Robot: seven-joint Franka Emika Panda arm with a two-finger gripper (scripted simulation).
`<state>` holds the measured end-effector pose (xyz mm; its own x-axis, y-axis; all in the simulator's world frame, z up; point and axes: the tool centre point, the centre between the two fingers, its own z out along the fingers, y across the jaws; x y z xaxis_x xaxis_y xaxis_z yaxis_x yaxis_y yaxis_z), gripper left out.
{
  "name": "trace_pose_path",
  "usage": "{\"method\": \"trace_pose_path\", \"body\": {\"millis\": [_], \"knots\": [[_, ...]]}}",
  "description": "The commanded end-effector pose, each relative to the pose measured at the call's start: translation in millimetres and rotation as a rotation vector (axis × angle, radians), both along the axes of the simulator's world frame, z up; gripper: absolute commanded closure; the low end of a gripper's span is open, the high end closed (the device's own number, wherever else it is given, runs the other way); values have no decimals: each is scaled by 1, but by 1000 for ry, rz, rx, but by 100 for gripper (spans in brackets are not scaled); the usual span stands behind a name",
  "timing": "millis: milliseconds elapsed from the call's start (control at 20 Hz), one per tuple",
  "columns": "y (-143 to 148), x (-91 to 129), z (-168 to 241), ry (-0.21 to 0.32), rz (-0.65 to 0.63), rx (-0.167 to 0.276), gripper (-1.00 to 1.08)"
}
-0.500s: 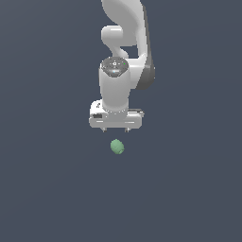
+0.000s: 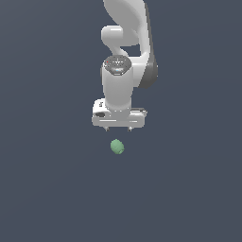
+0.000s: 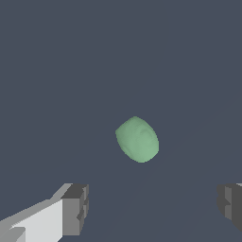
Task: Pick up the object and move it to a goal position.
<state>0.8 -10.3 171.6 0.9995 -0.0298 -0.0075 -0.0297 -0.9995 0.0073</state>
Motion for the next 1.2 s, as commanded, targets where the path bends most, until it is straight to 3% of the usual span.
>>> {"method": "trace_pose_path", "body": {"millis": [0, 550, 1150], "knots": [[3, -1, 1, 2, -10, 3, -92], [1, 1, -6, 1, 47, 2, -92], [-4, 8, -37, 1, 297, 0, -92]]}}
